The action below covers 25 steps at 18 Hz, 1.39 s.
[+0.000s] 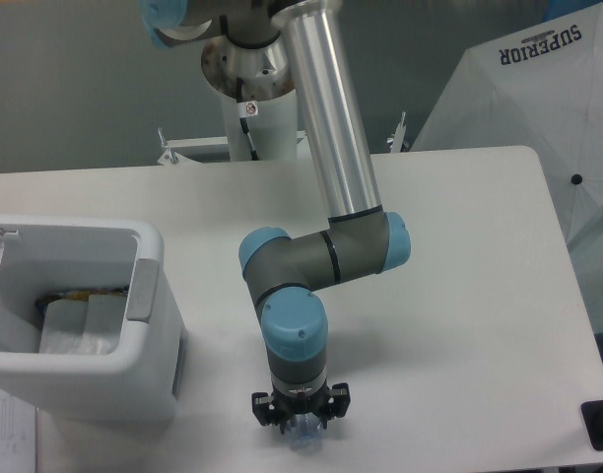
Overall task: Place the trash in the trash can
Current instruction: 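Close the gripper around the bottle's cap end, then lift the bottle and carry it over the trash bin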
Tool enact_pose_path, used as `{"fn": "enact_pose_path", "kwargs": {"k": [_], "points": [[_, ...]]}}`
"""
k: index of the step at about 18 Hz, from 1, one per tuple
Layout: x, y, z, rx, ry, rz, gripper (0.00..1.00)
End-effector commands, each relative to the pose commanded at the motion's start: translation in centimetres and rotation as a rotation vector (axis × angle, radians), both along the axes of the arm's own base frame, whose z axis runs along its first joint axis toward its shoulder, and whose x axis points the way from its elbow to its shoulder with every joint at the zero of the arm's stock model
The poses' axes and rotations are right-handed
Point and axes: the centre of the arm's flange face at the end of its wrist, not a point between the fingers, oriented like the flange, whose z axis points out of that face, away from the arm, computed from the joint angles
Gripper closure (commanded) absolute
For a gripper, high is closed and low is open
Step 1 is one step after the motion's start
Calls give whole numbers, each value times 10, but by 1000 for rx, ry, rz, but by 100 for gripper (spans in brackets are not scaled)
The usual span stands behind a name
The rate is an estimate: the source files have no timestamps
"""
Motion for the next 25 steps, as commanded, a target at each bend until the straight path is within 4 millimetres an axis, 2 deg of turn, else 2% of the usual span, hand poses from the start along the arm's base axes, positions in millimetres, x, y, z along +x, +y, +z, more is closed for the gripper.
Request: {"fn": "enact_pose_path", "kwargs": {"k": [8, 11, 16, 18, 23, 25], "points": [[-2, 0, 4, 4, 7, -9, 37], [-3, 0, 12, 11, 18, -15, 37], [-16, -7, 49, 54, 53, 0, 37], [-26, -16, 81, 91, 85, 19, 37], [-57, -39, 204, 243, 207, 118, 37], [-66, -40, 249, 319, 246, 187, 37]]}}
